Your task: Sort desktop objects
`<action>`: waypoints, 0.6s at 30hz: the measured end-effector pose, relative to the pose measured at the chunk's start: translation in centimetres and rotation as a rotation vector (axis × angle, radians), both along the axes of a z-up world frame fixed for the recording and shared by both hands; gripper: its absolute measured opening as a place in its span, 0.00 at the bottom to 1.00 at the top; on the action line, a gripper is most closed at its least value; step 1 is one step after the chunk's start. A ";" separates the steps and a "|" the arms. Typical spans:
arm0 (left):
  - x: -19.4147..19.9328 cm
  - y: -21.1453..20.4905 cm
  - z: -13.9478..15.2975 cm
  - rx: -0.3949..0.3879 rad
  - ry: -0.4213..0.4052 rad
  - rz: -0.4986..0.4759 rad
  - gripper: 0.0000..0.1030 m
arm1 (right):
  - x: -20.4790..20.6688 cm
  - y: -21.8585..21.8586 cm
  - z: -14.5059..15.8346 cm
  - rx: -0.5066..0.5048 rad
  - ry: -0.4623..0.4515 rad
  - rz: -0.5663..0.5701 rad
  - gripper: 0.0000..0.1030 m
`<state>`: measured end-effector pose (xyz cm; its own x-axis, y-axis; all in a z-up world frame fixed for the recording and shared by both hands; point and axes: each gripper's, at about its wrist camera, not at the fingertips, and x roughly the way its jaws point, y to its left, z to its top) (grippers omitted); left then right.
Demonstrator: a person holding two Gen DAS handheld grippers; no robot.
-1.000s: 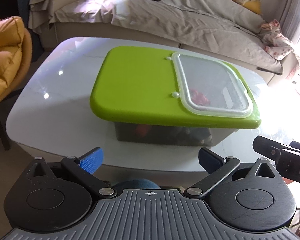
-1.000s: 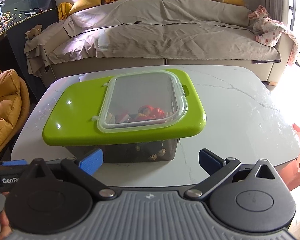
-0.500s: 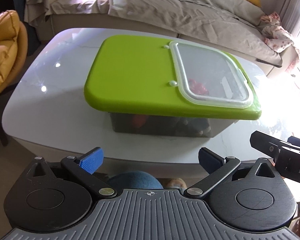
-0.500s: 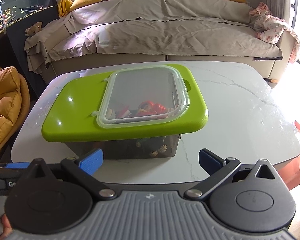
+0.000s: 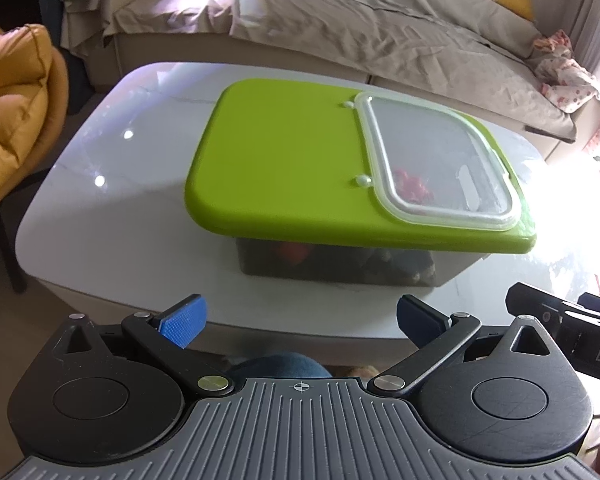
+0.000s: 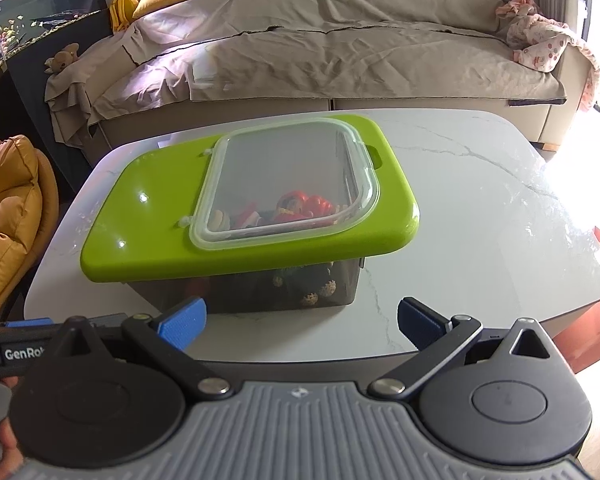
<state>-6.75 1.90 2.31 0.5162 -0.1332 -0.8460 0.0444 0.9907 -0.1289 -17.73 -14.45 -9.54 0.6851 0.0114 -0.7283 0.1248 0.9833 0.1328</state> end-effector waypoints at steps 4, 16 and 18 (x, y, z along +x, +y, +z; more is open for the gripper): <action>0.1 0.1 0.3 -0.001 -0.010 0.003 1.00 | 0.1 0.2 0.0 -0.003 0.004 0.004 1.00; -0.1 -0.1 1.1 0.001 -0.027 0.014 1.00 | 0.2 0.5 0.0 -0.008 0.002 0.017 1.00; -0.1 -0.1 1.2 0.002 -0.029 0.012 1.00 | 0.1 0.5 0.0 -0.010 0.000 0.018 1.00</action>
<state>-6.80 1.75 3.50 0.5417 -0.1247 -0.8312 0.0359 0.9915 -0.1254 -17.60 -13.92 -9.50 0.6848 0.0165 -0.7285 0.1070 0.9866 0.1229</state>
